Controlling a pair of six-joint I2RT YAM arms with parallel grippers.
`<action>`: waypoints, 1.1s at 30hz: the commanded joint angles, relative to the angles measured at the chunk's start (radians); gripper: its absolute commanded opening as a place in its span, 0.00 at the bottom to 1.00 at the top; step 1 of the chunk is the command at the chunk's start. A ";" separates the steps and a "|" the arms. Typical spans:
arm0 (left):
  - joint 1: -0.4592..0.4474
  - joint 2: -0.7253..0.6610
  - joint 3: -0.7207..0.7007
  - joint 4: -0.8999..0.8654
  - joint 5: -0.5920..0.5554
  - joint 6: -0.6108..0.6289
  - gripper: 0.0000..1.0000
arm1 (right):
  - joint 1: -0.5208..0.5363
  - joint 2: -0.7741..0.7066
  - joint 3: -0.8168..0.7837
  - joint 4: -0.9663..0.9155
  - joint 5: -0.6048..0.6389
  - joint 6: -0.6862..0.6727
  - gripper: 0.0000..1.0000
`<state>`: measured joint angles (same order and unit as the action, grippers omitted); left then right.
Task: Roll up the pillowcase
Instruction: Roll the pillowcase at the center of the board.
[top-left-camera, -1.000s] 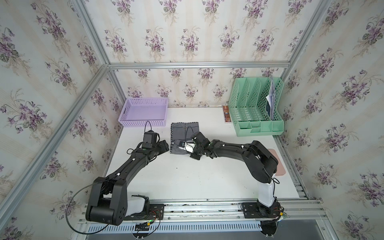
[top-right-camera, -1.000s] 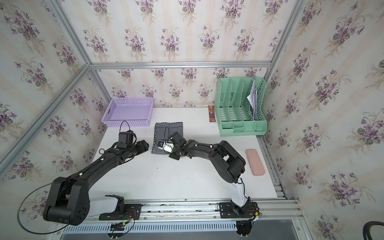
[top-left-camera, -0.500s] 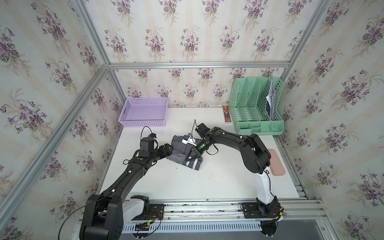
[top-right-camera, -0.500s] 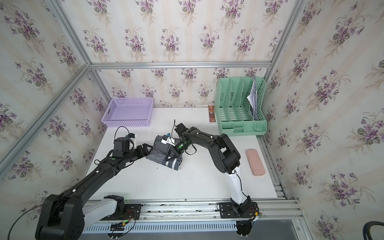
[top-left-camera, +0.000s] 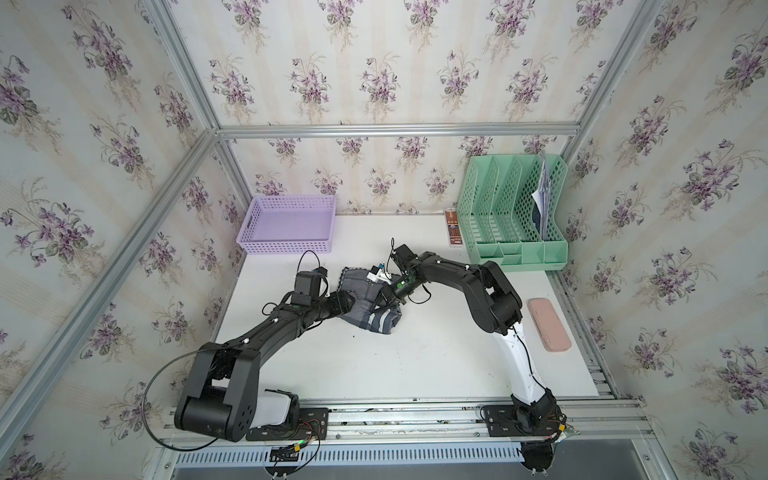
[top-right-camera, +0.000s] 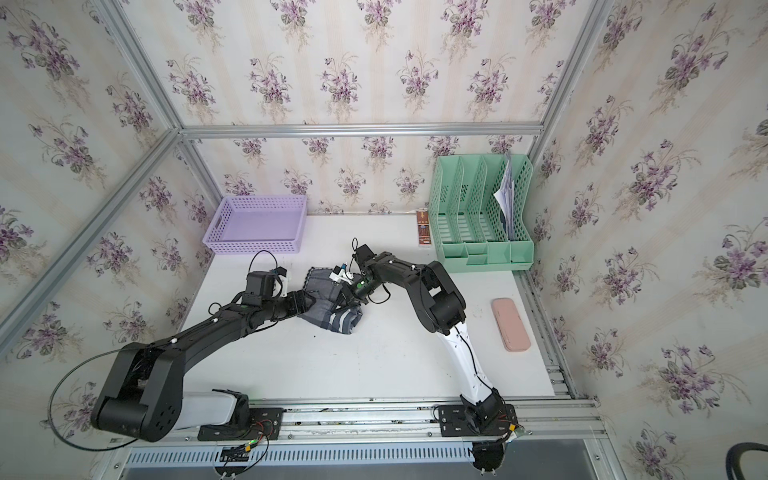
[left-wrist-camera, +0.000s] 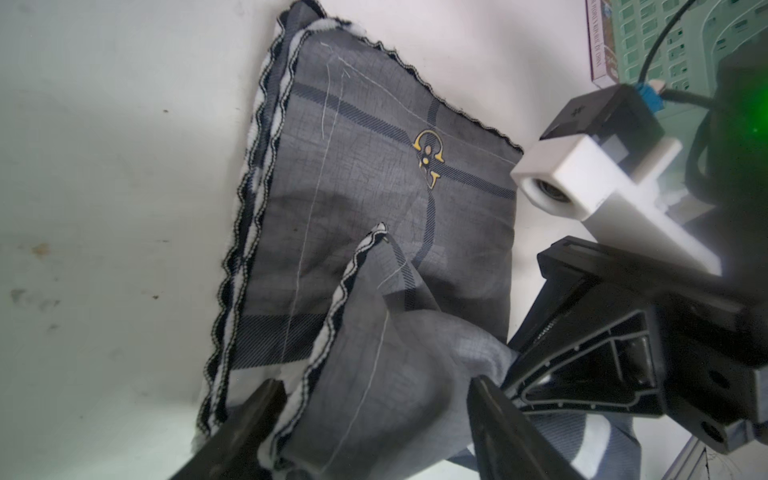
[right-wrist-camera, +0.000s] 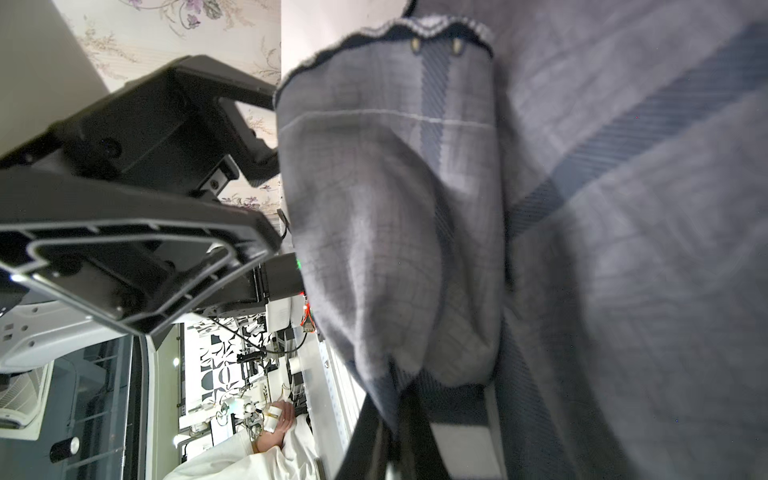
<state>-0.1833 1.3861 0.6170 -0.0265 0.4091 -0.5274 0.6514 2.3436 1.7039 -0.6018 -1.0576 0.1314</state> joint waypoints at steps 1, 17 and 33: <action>-0.001 0.046 0.029 -0.036 -0.108 0.012 0.65 | -0.006 0.001 0.012 0.018 0.084 0.028 0.25; 0.000 0.256 0.148 -0.170 -0.188 -0.028 0.59 | 0.326 -0.665 -0.670 0.810 1.339 -0.490 0.86; -0.001 0.254 0.155 -0.187 -0.188 -0.019 0.61 | 0.436 -0.544 -0.814 1.066 1.366 -0.755 0.83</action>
<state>-0.1848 1.6287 0.7746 -0.0887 0.2508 -0.5411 1.0798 1.8168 0.9047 0.3256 0.2562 -0.5156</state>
